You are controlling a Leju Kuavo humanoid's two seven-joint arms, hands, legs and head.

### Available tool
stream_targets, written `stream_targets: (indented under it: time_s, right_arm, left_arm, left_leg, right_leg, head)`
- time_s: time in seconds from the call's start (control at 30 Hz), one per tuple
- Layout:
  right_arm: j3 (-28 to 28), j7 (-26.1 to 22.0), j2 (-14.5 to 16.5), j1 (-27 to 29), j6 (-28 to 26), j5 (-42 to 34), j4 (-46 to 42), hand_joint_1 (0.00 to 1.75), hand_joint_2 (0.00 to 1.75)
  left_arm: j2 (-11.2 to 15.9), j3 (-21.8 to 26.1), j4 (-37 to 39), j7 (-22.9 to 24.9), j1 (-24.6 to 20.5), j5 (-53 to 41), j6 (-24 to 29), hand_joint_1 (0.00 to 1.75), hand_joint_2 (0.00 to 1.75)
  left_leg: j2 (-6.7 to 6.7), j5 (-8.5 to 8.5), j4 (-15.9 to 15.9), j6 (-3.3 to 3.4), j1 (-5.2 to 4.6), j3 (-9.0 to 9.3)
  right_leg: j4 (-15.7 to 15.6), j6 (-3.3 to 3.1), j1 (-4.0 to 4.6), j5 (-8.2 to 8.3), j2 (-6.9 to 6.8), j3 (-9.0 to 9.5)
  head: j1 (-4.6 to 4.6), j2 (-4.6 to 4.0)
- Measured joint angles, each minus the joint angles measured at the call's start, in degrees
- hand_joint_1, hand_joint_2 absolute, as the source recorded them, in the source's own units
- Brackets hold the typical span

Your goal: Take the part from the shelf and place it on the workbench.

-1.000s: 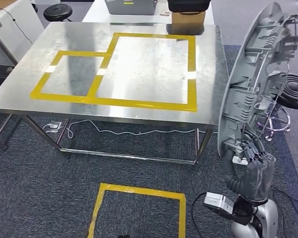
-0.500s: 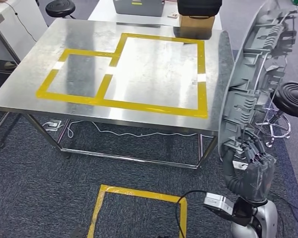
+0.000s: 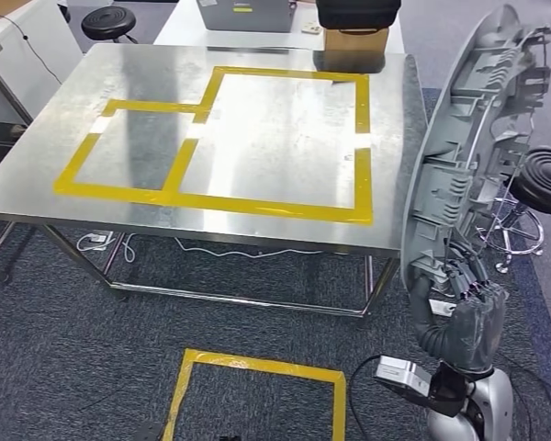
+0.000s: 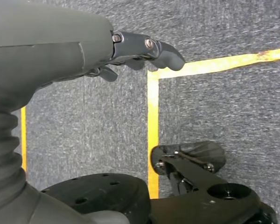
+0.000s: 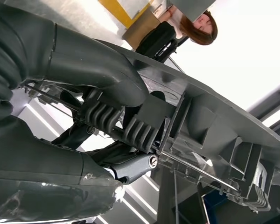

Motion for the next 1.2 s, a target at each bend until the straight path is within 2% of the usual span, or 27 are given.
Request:
stream_targets:
  time_s: [0.07,0.1,0.17,0.27,0.3,0.33,0.4,0.43,0.47,0.5,0.57,0.6,0.63,0.7,0.8,0.83,0.87,0.93,0.97,1.0,1.03,1.1,1.13,1.2]
  right_arm:
    - [0.0,0.0,0.0,0.0,0.0,0.0,0.0,1.75,1.75]
    - [0.0,0.0,0.0,0.0,0.0,0.0,0.0,1.75,1.75]
    - [0.0,0.0,0.0,-0.1,0.0,0.1,0.0,1.75,1.75]
    - [0.0,0.0,0.1,-0.1,0.0,0.1,0.0,1.75,1.75]
    - [0.1,0.0,0.1,-0.1,0.0,0.1,0.0,1.75,1.75]
    - [0.1,0.0,0.1,-0.2,0.0,0.1,0.0,1.75,1.75]
    - [0.1,0.0,0.1,-0.2,0.0,0.2,0.0,1.75,1.75]
    - [0.1,0.0,0.1,-0.1,0.0,0.2,0.0,1.75,1.75]
    - [0.1,0.0,0.1,-0.1,0.0,0.2,0.0,1.75,1.75]
    - [0.1,0.0,0.1,-0.1,0.0,0.2,0.0,1.75,1.75]
    - [0.1,0.0,0.1,-0.1,0.0,0.2,0.0,1.75,1.75]
    - [0.1,0.0,0.1,-0.2,0.0,0.2,0.0,1.75,1.75]
    - [0.1,0.0,0.1,-0.2,0.0,0.2,0.0,1.75,1.75]
    - [0.1,0.0,0.1,-0.3,0.1,0.2,0.0,1.75,1.75]
    - [0.1,0.0,0.1,-0.4,0.1,0.2,0.0,1.75,1.75]
    - [0.1,0.0,0.1,-0.5,0.1,0.1,0.0,1.75,1.75]
    - [0.1,0.0,0.1,-0.6,0.1,0.1,0.0,1.75,1.75]
    - [0.1,0.0,0.1,-0.7,0.2,0.0,0.0,1.75,1.75]
    - [0.1,0.0,0.1,-0.7,0.2,0.0,0.0,1.75,1.75]
    - [0.1,0.0,0.1,-0.7,0.2,0.0,0.0,1.75,1.75]
    - [0.1,0.0,0.1,-0.7,0.2,0.0,0.0,1.75,1.75]
    - [0.1,0.0,0.1,-0.8,0.2,0.0,0.0,1.75,1.75]
    - [0.1,0.0,0.1,-0.8,0.2,0.0,0.0,1.75,1.75]
    - [0.1,0.0,0.1,-0.9,0.2,0.0,0.0,1.75,1.75]
  left_arm:
    - [0.0,0.0,0.0,0.0,0.0,0.0,0.0,0.0,1.75]
    - [0.0,0.0,0.0,0.0,0.0,0.0,0.0,0.0,1.75]
    - [-0.1,0.0,0.0,0.0,-0.1,-0.1,0.0,0.0,1.75]
    - [-0.1,0.0,0.0,0.0,0.0,-0.1,0.1,0.0,1.75]
    - [-0.1,0.0,0.0,0.0,0.0,-0.1,0.1,0.0,1.75]
    - [-0.1,0.0,0.0,0.0,0.0,-0.1,0.1,0.0,1.75]
    - [-0.2,0.1,0.0,0.0,0.0,-0.1,0.1,0.0,1.75]
    - [-0.2,0.1,0.0,0.0,0.0,-0.1,0.1,0.0,1.75]
    - [-0.2,0.1,0.0,0.0,0.1,-0.1,0.1,0.0,1.75]
    - [-0.2,0.1,0.0,0.0,0.1,-0.1,0.1,0.0,1.75]
    - [-0.2,0.2,0.0,0.0,0.1,-0.1,0.1,0.0,1.75]
    - [-0.3,0.2,0.0,0.0,0.1,-0.1,0.1,0.0,1.75]
    - [-0.3,0.2,0.0,0.0,0.1,-0.1,0.0,0.0,1.75]
    - [-0.3,0.2,0.0,0.0,0.0,-0.1,0.0,0.0,1.75]
    - [-0.3,0.2,0.0,0.0,0.0,-0.2,0.0,0.0,1.75]
    - [-0.3,0.2,0.0,0.0,-0.1,-0.2,0.0,0.0,1.75]
    - [-0.3,0.2,0.0,0.0,-0.1,-0.2,0.0,0.0,1.75]
    - [-0.3,0.2,0.0,0.0,0.0,-0.3,0.0,0.0,1.75]
    - [-0.3,0.3,0.0,0.0,0.0,-0.3,0.0,0.0,1.75]
    - [-0.3,0.3,0.0,0.0,0.0,-0.3,0.0,0.0,1.75]
    - [-0.3,0.3,0.0,0.0,0.0,-0.3,0.0,0.0,1.75]
    - [-0.3,0.3,0.0,0.0,-0.1,-0.3,0.0,0.0,1.75]
    - [-0.3,0.3,0.0,0.0,-0.1,-0.3,0.0,0.0,1.75]
    - [-0.3,0.3,0.0,0.0,-0.1,-0.3,0.0,0.0,1.75]
  left_leg:
    - [0.06,4.47,-7.1,0.22,0.01,3.02]
    - [0.07,5.56,-10.3,0.41,-0.02,4.53]
    - [0.05,5.56,-13.2,0.85,-0.17,5.88]
    - [-0.03,5.18,-13.8,1.89,-0.13,6.31]
    - [-0.04,5.12,-13.9,2.26,-0.06,6.53]
    - [-0.05,5.01,-14.0,2.57,-0.03,6.77]
    - [-0.06,4.62,-14.0,3.0,-0.19,7.12]
    - [-0.07,4.42,-14.0,3.1,-0.27,7.35]
    - [-0.1,4.17,-14.0,3.14,-0.33,7.65]
    - [-0.14,3.88,-14.0,3.12,-0.36,8.07]
    - [-0.26,3.22,-14.0,2.92,-0.37,9.08]
    - [-0.31,2.89,-13.9,2.7,-0.46,9.43]
    - [-0.34,2.65,-13.9,2.43,-0.53,9.62]
    - [-0.35,2.43,-14.0,1.89,-0.61,9.65]
    - [-0.22,1.5,-13.0,0.88,-0.51,9.3]
    - [-0.15,0.37,-10.9,0.52,-0.46,8.25]
    - [-0.08,-1.12,-7.6,0.23,-0.35,6.47]
    - [-0.03,-3.55,-0.3,-0.18,-0.1,1.96]
    - [-0.01,-3.45,1.5,-0.28,-0.02,0.51]
    - [0.0,-2.19,1.2,-0.31,0.04,0.14]
    - [0.01,0.0,-1.1,-0.28,0.07,0.91]
    - [0.08,4.32,-8.3,-0.1,0.05,4.08]
    - [0.1,5.26,-11.1,0.14,0.02,5.4]
    - [0.07,5.01,-13.4,0.76,-0.13,6.44]
  right_leg:
    - [0.0,0.43,0.03,-0.54,0.06,0.7]
    - [0.1,0.75,0.11,-0.83,0.12,0.89]
    - [0.0,1.42,0.28,-1.17,0.2,1.05]
    - [0.1,2.3,0.16,-1.81,0.1,1.05]
    - [1.7,2.47,0.16,-2.67,0.06,0.32]
    - [4.5,2.56,0.18,-3.97,0.03,-1.15]
    - [12.2,2.62,0.29,-6.7,0.01,-5.54]
    - [15.0,2.63,0.32,-7.13,0.01,-7.4]
    - [15.9,2.61,0.34,-6.5,0.01,-8.35]
    - [14.5,2.53,0.35,-4.8,0.0,-8.15]
    - [7.2,2.29,0.35,-0.26,0.0,-5.18]
    - [3.7,2.18,0.4,1.11,0.0,-3.47]
    - [1.4,1.99,0.46,1.73,0.04,-2.35]
    - [0.3,1.49,0.67,1.41,0.17,-1.72]
    - [-0.1,0.5,0.4,1.31,0.17,-1.36]
    - [-0.2,0.22,0.24,1.24,0.1,-1.11]
    - [-0.2,0.02,0.2,1.11,0.03,-0.98]
    - [-0.2,-0.2,0.18,0.82,-0.03,-0.82]
    - [-0.2,-0.2,0.17,0.67,-0.02,-0.71]
    - [-0.2,-0.14,0.15,0.49,0.01,-0.5]
    - [-0.2,-0.02,0.11,0.26,0.03,-0.17]
    - [-0.2,0.46,0.14,-0.31,0.09,0.49]
    - [-0.1,0.77,0.22,-0.57,0.15,0.66]
    - [-0.3,1.43,0.37,-0.87,0.2,0.82]
  head:
    - [-0.02,0.0]
    - [-0.04,0.0]
    - [-0.04,0.0]
    - [0.09,0.01]
    - [0.28,0.01]
    - [0.45,0.01]
    - [0.71,0.0]
    - [0.72,0.0]
    - [0.74,0.0]
    - [0.73,0.0]
    - [0.75,0.0]
    - [0.74,0.0]
    - [0.7,0.0]
    - [0.61,0.0]
    - [0.43,0.01]
    - [0.33,0.01]
    - [0.22,0.0]
    - [0.13,0.0]
    - [0.13,0.0]
    - [0.11,0.0]
    - [0.12,0.0]
    - [0.08,0.0]
    - [0.08,0.0]
    - [0.06,0.0]
